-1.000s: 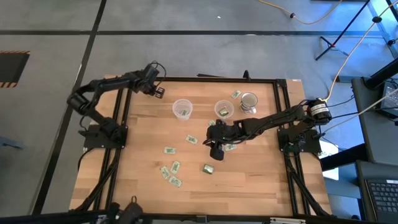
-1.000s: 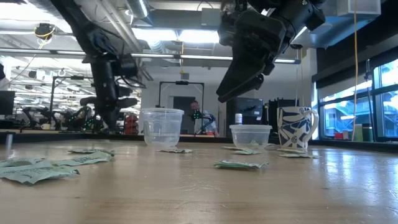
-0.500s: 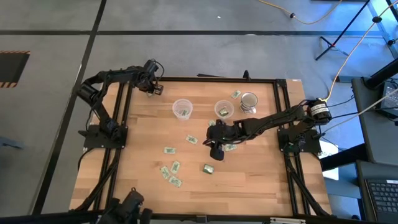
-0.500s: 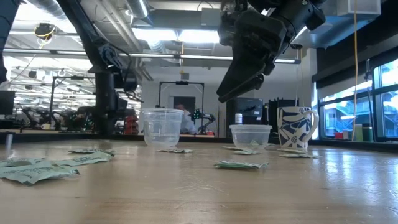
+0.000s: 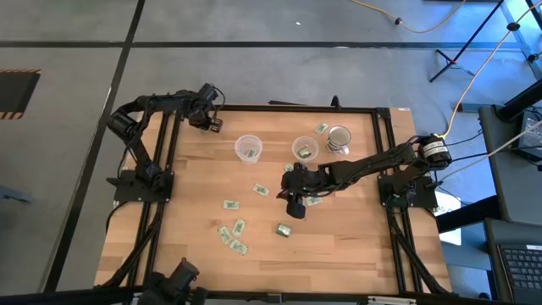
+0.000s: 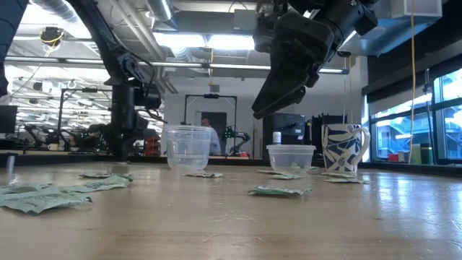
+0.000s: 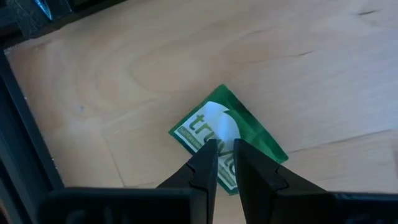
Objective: Pick and place Stevia / Truvia into bins
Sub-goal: Put the green truvia packet into the small transparent container
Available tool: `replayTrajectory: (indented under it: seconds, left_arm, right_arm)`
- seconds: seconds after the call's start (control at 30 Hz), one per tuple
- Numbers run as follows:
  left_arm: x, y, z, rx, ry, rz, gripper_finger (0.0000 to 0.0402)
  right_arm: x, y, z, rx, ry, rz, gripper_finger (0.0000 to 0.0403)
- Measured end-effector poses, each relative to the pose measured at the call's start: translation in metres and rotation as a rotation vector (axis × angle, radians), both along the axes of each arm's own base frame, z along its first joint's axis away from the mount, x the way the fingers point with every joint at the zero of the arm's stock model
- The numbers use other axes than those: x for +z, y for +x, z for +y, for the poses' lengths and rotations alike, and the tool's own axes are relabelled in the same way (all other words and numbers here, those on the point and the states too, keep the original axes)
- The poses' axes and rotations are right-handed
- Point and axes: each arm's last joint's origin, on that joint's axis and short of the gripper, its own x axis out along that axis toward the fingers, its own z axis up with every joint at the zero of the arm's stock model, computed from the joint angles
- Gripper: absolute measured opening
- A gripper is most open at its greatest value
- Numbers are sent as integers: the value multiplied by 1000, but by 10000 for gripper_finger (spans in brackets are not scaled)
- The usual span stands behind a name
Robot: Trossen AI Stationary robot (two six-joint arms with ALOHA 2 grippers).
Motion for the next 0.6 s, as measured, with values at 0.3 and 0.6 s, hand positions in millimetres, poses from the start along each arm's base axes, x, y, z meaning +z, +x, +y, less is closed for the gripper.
replayTrajectory:
  seconds: [0.3,0.6]
  left_arm:
    - [-2,0,0,-1,-6,0,20]
    - [-2,0,0,-15,-10,2,3]
  right_arm:
    - [0,0,0,0,0,1,163]
    - [0,0,0,0,0,2,163]
